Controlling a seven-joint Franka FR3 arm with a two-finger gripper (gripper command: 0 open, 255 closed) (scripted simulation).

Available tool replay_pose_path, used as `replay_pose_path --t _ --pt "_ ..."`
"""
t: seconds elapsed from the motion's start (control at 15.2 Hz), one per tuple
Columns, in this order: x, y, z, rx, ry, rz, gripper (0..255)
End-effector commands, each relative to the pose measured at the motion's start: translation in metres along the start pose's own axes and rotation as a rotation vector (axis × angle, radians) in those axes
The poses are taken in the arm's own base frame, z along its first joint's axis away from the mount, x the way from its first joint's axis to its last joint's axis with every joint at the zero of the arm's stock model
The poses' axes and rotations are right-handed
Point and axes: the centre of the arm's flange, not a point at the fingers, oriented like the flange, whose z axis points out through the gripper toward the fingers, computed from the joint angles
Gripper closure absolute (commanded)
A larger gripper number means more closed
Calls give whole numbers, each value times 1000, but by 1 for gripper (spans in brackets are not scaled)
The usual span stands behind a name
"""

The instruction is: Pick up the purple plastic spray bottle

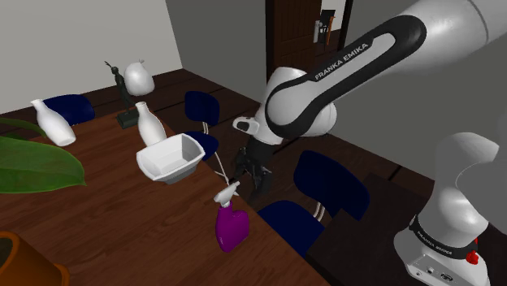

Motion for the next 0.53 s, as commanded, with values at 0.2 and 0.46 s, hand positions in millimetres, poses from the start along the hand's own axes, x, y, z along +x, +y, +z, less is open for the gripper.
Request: replay_pose_path --t 0.2,0.46 --pt "25 -19 43 44 39 -174 0" --pt "15 -18 61 44 39 -174 0"
